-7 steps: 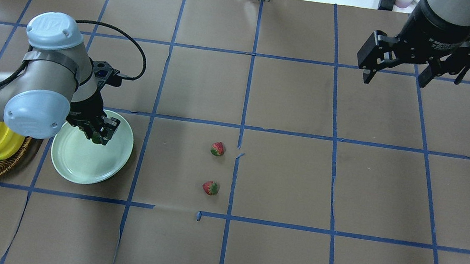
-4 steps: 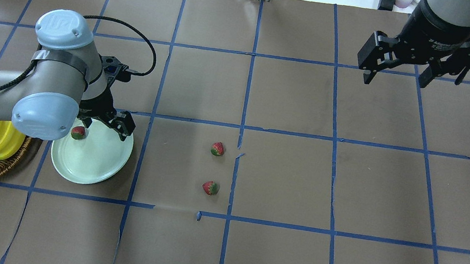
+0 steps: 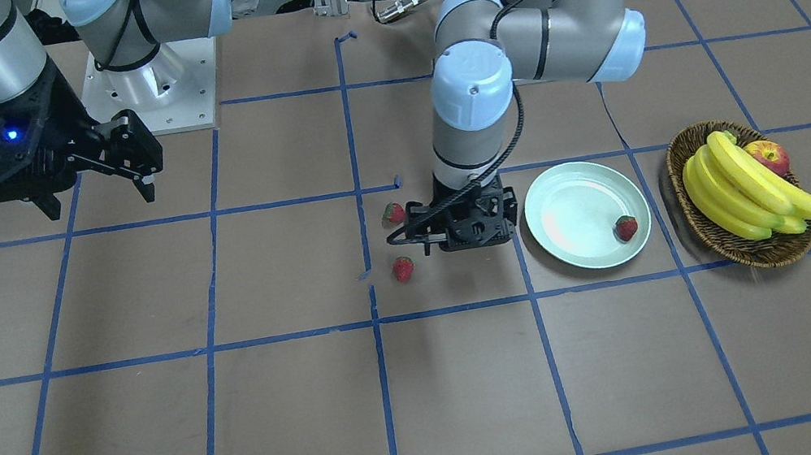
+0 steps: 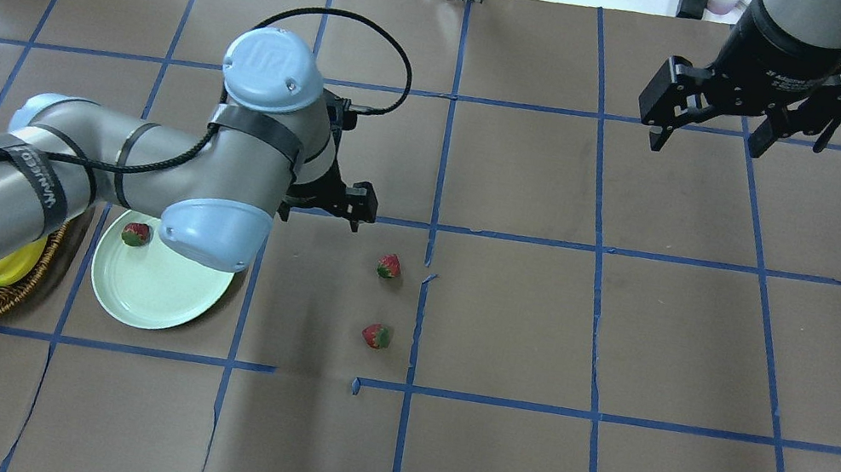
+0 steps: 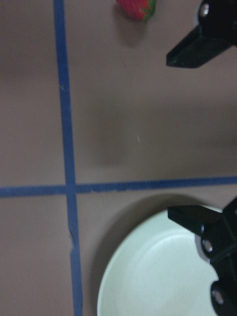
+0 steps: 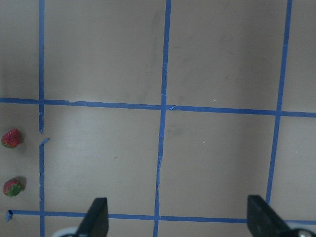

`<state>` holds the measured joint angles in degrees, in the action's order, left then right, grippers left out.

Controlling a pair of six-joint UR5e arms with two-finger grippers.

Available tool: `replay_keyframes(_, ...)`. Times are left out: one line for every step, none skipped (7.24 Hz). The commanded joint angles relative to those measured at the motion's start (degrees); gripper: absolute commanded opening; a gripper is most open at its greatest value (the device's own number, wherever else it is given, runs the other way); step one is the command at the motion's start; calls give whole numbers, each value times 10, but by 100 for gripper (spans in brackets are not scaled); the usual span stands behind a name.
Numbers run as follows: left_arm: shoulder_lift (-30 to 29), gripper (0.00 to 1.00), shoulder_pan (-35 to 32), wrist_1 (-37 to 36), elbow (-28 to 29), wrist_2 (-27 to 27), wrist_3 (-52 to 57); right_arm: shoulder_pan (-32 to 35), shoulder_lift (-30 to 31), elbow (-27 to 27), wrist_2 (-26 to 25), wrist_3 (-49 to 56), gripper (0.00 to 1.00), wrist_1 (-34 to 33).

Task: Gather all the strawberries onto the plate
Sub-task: 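Reach the left gripper back and grasp a second strawberry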

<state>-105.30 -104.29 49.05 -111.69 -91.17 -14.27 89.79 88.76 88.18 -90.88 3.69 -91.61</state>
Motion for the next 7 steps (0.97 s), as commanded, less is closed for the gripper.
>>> replay_keyframes(-59, 90, -44, -47, -1, 0, -38, 0, 0, 1, 0, 0, 100, 0)
replay_keyframes(-74, 87, -55, -59, -1, 0, -37, -1, 0, 0, 0, 0, 100, 0)
replay_keyframes(-88, 83, -59, -71, -1, -1, -38, -1, 0, 0, 0, 0, 100, 0)
replay_keyframes(-98, 69, -63, -85, -1, -1, -38, -1, 0, 1, 0, 0, 100, 0)
replay_keyframes(-102, 49, -64, -87, 1, -4, -35, 0, 0, 1, 0, 0, 100, 0)
replay_keyframes(-99, 20, -64, -87, 2, -5, -27, 0, 0, 1, 0, 0, 100, 0)
replay_keyframes(-89, 6, -64, -82, 2, -6, -23, 0, 0, 0, 1, -1, 100, 0)
